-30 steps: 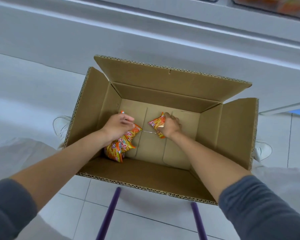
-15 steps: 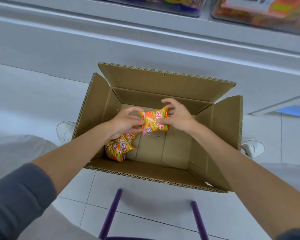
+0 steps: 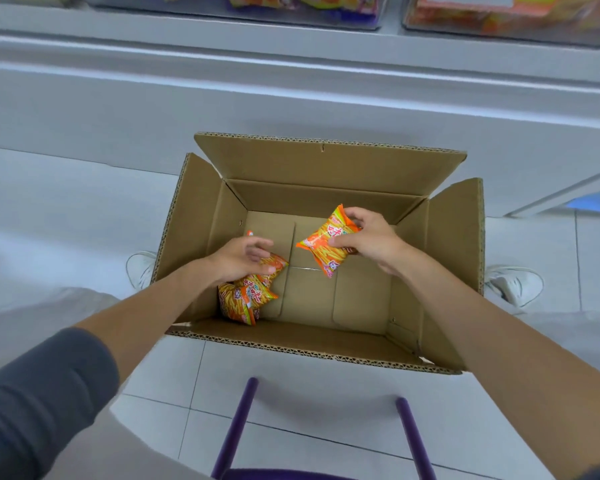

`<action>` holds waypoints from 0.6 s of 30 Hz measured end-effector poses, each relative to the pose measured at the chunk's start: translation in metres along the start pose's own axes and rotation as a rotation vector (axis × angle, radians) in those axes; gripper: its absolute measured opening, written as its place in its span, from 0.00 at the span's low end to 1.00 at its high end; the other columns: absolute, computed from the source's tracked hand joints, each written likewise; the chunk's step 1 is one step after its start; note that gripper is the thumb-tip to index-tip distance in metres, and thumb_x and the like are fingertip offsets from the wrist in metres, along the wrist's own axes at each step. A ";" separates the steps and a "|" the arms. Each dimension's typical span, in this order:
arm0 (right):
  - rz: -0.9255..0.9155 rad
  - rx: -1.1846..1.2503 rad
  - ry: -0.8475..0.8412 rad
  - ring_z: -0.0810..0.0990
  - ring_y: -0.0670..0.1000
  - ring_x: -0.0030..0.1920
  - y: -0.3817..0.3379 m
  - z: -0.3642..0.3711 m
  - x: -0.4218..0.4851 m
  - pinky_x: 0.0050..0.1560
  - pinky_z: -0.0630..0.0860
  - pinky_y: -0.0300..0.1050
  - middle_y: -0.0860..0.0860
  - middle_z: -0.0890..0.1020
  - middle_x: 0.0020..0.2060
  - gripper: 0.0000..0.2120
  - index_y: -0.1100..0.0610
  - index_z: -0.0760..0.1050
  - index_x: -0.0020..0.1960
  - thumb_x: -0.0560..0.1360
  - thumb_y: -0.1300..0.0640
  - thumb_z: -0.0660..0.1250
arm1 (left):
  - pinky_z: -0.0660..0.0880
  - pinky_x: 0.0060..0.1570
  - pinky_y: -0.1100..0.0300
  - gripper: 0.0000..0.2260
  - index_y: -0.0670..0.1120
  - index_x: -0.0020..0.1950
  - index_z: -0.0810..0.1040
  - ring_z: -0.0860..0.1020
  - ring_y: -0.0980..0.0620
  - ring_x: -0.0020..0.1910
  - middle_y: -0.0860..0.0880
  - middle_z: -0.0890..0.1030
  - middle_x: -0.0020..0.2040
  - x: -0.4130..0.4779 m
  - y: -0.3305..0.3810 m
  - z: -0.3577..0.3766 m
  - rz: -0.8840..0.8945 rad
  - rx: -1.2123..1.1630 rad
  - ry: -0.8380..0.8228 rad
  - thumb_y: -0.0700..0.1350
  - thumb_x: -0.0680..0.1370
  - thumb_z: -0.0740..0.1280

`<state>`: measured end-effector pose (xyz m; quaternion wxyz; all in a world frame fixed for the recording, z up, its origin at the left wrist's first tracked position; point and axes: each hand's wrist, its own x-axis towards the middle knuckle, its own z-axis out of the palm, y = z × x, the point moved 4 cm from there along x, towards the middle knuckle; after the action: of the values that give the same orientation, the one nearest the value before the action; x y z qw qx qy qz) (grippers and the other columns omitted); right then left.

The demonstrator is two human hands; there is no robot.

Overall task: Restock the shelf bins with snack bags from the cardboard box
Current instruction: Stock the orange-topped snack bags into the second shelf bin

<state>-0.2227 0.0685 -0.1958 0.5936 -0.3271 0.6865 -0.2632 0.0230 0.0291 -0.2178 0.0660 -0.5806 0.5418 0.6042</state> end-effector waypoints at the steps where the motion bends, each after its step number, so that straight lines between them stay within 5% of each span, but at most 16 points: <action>1: -0.003 -0.029 -0.009 0.77 0.50 0.56 0.001 0.000 0.001 0.49 0.76 0.43 0.52 0.76 0.59 0.31 0.57 0.70 0.69 0.69 0.64 0.76 | 0.70 0.62 0.59 0.29 0.49 0.70 0.72 0.73 0.49 0.66 0.46 0.76 0.65 0.005 -0.007 0.000 -0.014 0.042 0.001 0.39 0.71 0.76; 6: 0.028 -0.064 -0.045 0.75 0.49 0.53 0.005 0.003 0.001 0.40 0.74 0.35 0.52 0.74 0.57 0.30 0.57 0.70 0.69 0.69 0.65 0.75 | 0.67 0.69 0.54 0.31 0.47 0.71 0.71 0.68 0.48 0.71 0.46 0.72 0.71 0.033 -0.025 0.005 -0.087 0.192 -0.018 0.37 0.70 0.76; 9: 0.050 -0.076 -0.073 0.75 0.50 0.54 0.009 0.004 0.002 0.40 0.74 0.36 0.52 0.74 0.59 0.32 0.56 0.69 0.70 0.69 0.64 0.76 | 0.69 0.64 0.57 0.28 0.44 0.69 0.73 0.69 0.47 0.70 0.45 0.73 0.69 0.045 -0.027 0.010 -0.110 0.265 -0.025 0.33 0.70 0.75; 15: 0.043 -0.161 -0.043 0.74 0.49 0.58 0.018 0.003 0.006 0.52 0.73 0.42 0.51 0.73 0.60 0.31 0.52 0.72 0.67 0.67 0.62 0.79 | 0.74 0.56 0.60 0.21 0.43 0.62 0.79 0.77 0.48 0.60 0.46 0.80 0.56 0.055 -0.031 0.010 -0.091 0.552 -0.036 0.33 0.70 0.75; 18: 0.063 -0.179 -0.021 0.75 0.50 0.58 0.021 0.003 0.006 0.55 0.74 0.44 0.50 0.74 0.58 0.32 0.54 0.71 0.67 0.66 0.61 0.79 | 0.75 0.44 0.64 0.11 0.41 0.52 0.82 0.80 0.51 0.48 0.46 0.81 0.46 0.052 -0.028 0.009 -0.050 0.564 -0.013 0.30 0.73 0.71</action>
<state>-0.2228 0.0772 -0.2162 0.5771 -0.3598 0.7111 -0.1786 0.0212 0.0186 -0.2766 0.2434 -0.5484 0.6736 0.4316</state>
